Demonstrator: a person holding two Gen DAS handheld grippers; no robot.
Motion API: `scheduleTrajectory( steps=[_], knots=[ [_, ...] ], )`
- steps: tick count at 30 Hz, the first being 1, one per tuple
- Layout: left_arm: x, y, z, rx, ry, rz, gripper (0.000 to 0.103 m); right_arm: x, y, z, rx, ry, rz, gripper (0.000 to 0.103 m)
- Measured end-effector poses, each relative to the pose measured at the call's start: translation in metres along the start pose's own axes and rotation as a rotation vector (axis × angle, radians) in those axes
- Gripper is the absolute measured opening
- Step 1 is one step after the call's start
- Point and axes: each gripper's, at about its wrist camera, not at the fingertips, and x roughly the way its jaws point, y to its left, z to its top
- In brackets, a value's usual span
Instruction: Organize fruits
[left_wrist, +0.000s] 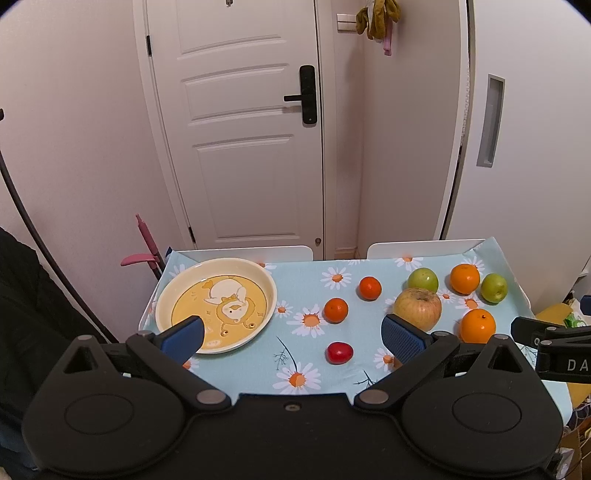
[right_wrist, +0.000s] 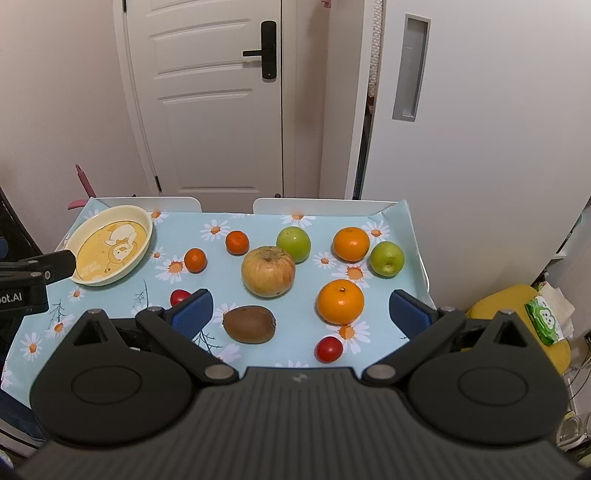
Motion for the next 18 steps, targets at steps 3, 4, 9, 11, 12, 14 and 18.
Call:
scheduleTrajectory(
  steps=[3, 4, 9, 11, 12, 14, 18],
  knots=[
    [0.0008, 0.0004, 0.001, -0.003, 0.001, -0.003, 0.103, 0.0001, 0.0, 0.0001, 0.0, 0.0, -0.001, 0.103],
    [0.0012, 0.0007, 0.0015, -0.003, 0.0, -0.003, 0.103, 0.0002, 0.0003, 0.0, -0.001, 0.0, -0.001, 0.103],
    [0.0018, 0.0002, 0.0026, 0.002, 0.0, -0.005, 0.103, 0.0006, -0.001, 0.0003, 0.0, 0.001, -0.001, 0.103],
    [0.002, -0.0003, 0.0038, 0.002, 0.0, -0.005, 0.103, 0.0007, -0.001, 0.0002, 0.0, 0.002, 0.0, 0.103],
    [0.0022, -0.0004, 0.0041, 0.002, 0.0, -0.006, 0.103, 0.0006, -0.0011, 0.0002, 0.0, 0.002, 0.0, 0.103],
    [0.0021, -0.0008, 0.004, 0.002, 0.0, -0.007, 0.103, 0.0006, -0.0008, 0.0, -0.001, 0.001, -0.001, 0.103],
    [0.0021, -0.0007, 0.004, 0.003, 0.0, -0.007, 0.103, 0.0009, 0.0004, 0.0001, 0.006, 0.004, 0.001, 0.103]
  ],
)
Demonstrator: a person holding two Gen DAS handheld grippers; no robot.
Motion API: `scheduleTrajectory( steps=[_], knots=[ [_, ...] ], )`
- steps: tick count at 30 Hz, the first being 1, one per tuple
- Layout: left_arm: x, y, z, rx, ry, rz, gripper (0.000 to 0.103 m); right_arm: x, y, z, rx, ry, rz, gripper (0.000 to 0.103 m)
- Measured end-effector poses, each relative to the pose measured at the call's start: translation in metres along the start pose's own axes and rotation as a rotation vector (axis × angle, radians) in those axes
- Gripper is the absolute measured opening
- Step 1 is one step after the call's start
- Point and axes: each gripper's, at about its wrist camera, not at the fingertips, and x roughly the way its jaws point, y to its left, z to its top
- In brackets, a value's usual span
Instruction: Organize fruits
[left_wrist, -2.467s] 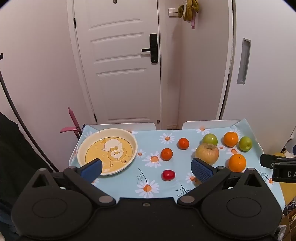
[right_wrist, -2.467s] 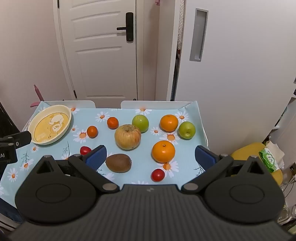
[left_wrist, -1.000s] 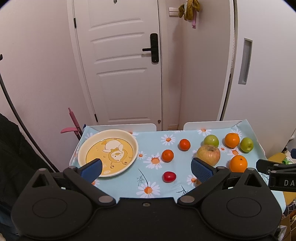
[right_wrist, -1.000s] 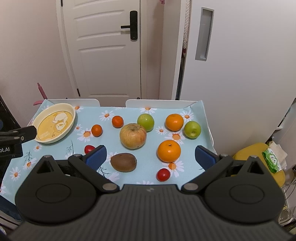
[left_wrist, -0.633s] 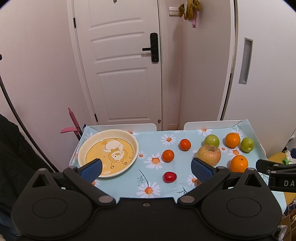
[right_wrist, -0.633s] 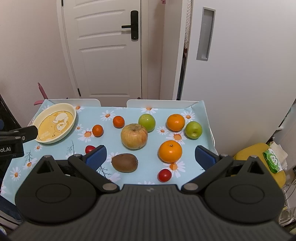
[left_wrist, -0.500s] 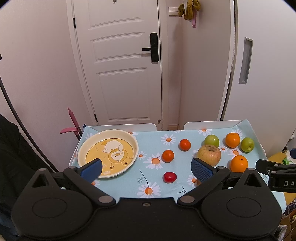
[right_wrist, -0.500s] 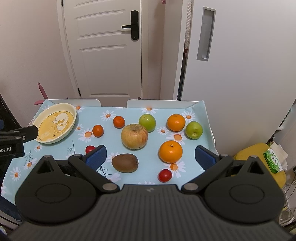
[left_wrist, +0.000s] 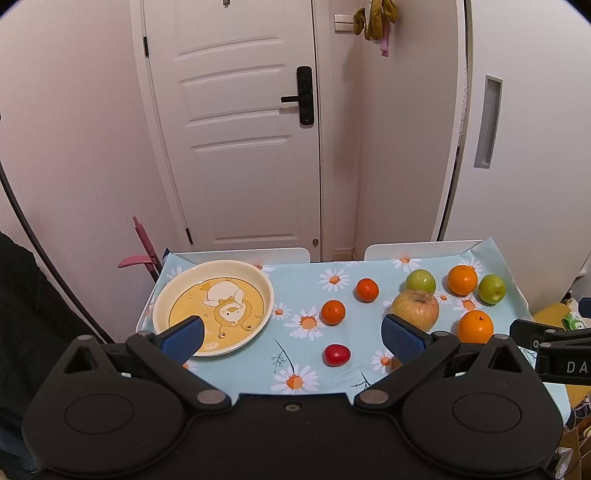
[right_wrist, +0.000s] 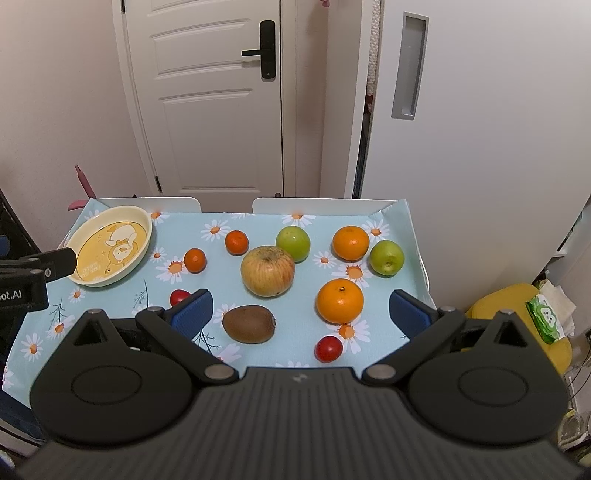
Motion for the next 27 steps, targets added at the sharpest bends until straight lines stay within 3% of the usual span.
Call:
scheduleTrajectory(
  steps=[19, 27],
  knots=[
    [-0.001, -0.003, -0.001, -0.004, -0.005, -0.006, 0.103, -0.002, -0.003, 0.0, -0.012, 0.003, 0.027, 0.103],
    [0.014, -0.005, -0.006, 0.042, -0.013, -0.011, 0.103, 0.016, -0.009, -0.005, -0.099, 0.016, 0.082, 0.103]
  ],
)
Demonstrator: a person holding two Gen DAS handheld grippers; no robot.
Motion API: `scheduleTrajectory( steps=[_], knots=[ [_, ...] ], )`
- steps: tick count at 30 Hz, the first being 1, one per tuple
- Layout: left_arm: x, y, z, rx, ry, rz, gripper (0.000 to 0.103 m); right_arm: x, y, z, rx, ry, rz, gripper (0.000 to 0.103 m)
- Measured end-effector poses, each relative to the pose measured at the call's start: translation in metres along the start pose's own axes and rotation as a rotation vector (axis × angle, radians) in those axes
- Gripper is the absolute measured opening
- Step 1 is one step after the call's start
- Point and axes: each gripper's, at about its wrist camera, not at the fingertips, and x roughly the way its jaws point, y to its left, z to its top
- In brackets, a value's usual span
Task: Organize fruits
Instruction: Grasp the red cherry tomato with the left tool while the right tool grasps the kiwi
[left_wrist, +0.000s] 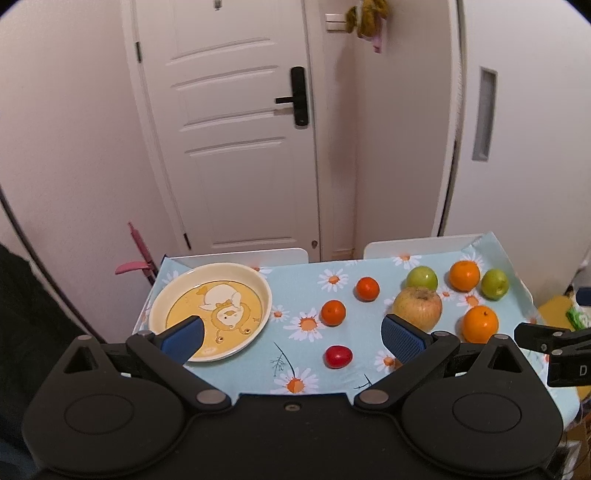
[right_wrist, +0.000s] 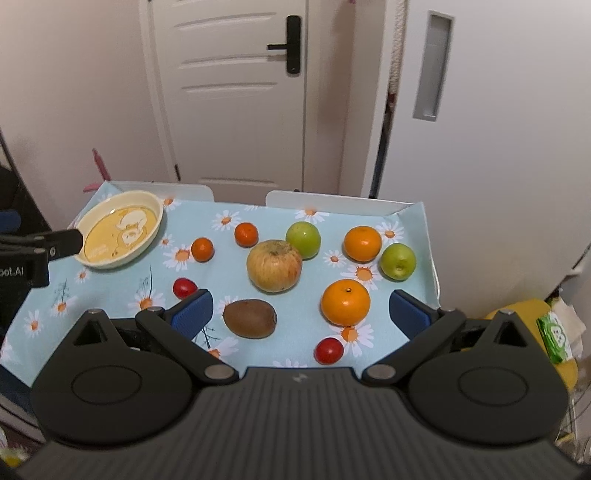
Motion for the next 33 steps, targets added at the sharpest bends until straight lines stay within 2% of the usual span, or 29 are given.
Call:
scheduleTrajectory(
  steps=[3, 9, 17, 19, 23, 25, 30, 33],
  knots=[
    [0.01, -0.001, -0.005, 0.009, 0.008, -0.033, 0.103, 0.014, -0.005, -0.004, -0.034, 0.016, 0.03, 0.103],
    [0.046, -0.002, -0.017, 0.019, 0.053, -0.053, 0.102, 0.048, -0.004, -0.02, -0.088, 0.051, 0.063, 0.103],
    [0.102, -0.011, -0.029, 0.112, 0.113, -0.095, 0.101, 0.089, 0.017, -0.043, -0.111, 0.089, 0.09, 0.103],
    [0.117, -0.014, -0.034, 0.131, 0.135, -0.114, 0.095, 0.099, 0.023, -0.046, -0.107, 0.087, 0.085, 0.103],
    [0.144, -0.018, -0.042, 0.152, 0.18, -0.155, 0.091, 0.12, 0.036, -0.054, -0.094, 0.101, 0.072, 0.103],
    [0.156, -0.02, -0.046, 0.162, 0.203, -0.175, 0.085, 0.129, 0.04, -0.057, -0.086, 0.104, 0.062, 0.103],
    [0.176, -0.023, -0.052, 0.164, 0.239, -0.209, 0.071, 0.144, 0.049, -0.06, -0.071, 0.098, 0.041, 0.103],
    [0.185, -0.024, -0.052, 0.159, 0.246, -0.227, 0.066, 0.151, 0.051, -0.061, -0.062, 0.101, 0.031, 0.103]
  ],
)
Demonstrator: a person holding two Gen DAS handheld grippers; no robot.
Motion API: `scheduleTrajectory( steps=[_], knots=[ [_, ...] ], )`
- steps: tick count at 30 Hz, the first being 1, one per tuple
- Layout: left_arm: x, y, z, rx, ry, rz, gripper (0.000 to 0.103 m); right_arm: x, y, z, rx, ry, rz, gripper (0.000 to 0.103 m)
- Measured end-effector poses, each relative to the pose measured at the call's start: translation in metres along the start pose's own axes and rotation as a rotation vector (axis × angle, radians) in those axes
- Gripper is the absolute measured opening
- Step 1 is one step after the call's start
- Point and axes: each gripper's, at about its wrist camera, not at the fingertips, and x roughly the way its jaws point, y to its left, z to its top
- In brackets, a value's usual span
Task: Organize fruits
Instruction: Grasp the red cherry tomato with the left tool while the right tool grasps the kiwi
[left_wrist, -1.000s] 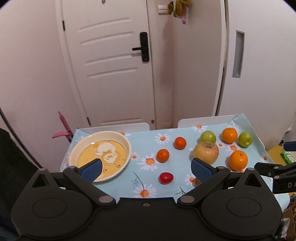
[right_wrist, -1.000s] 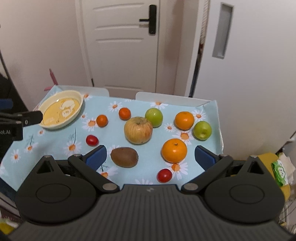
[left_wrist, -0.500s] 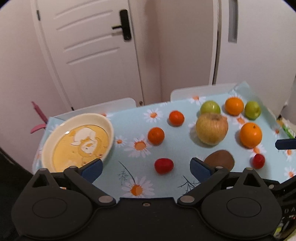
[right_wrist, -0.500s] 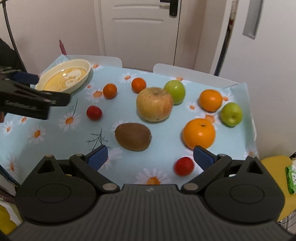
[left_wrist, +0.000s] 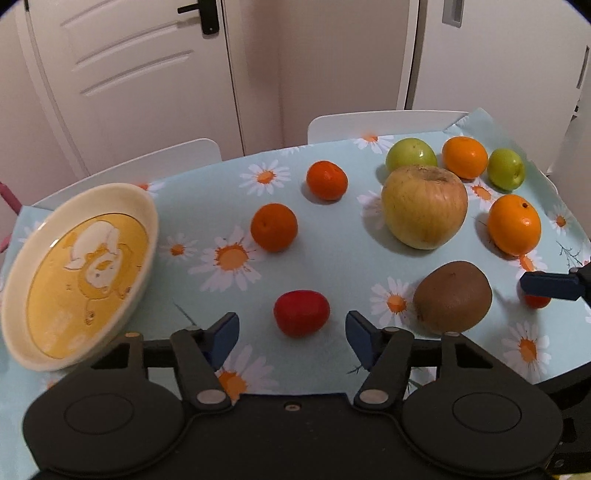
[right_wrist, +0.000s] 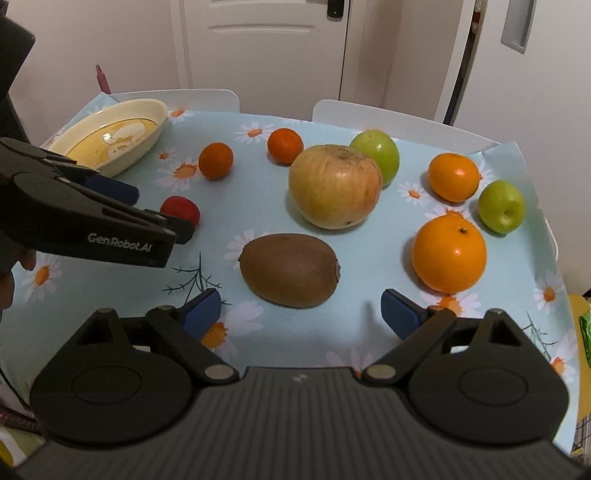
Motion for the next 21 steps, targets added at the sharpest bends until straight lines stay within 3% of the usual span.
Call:
scheduleTrajectory(
  steps=[5, 8, 14, 17, 21],
  knots=[
    [0.011, 0.0, 0.003, 0.004, 0.006, -0.016, 0.055, 0.006, 0.003, 0.001, 0.006, 0.002, -0.009, 0.103],
    [0.015, 0.0, 0.005, 0.004, 0.009, -0.024, 0.041, 0.008, 0.004, 0.002, 0.005, -0.002, -0.01, 0.103],
    [0.013, 0.001, 0.003, 0.011, 0.005, -0.016, 0.04, 0.014, 0.005, 0.005, 0.001, -0.006, -0.009, 0.103],
    [0.013, 0.002, 0.002, 0.014, 0.005, -0.003, 0.04, 0.017, 0.006, 0.007, -0.001, -0.002, -0.001, 0.095],
    [0.011, 0.004, 0.0, 0.011, 0.007, 0.005, 0.04, 0.022, 0.004, 0.01, 0.005, 0.005, 0.01, 0.094]
  ],
)
